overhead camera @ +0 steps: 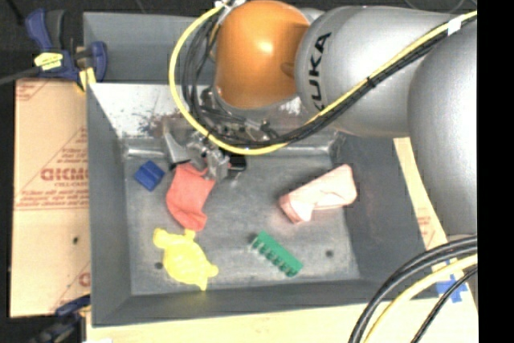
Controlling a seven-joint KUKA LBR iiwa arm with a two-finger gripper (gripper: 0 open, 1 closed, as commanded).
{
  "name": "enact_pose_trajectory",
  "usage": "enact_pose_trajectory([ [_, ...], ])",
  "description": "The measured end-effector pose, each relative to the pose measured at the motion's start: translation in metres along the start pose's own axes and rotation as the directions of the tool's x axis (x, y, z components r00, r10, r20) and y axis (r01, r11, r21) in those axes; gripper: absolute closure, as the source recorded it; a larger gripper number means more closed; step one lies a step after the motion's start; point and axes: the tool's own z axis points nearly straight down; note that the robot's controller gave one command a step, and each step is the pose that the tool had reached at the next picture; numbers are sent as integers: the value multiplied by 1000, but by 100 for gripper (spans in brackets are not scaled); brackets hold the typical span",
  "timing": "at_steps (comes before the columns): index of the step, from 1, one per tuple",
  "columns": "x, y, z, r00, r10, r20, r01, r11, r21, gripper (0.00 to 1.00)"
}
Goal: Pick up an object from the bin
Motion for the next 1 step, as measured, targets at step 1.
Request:
enact_pose_trajectory([
  [1, 4, 0, -59, 1000, 23, 1, -23, 1000, -1, 100],
])
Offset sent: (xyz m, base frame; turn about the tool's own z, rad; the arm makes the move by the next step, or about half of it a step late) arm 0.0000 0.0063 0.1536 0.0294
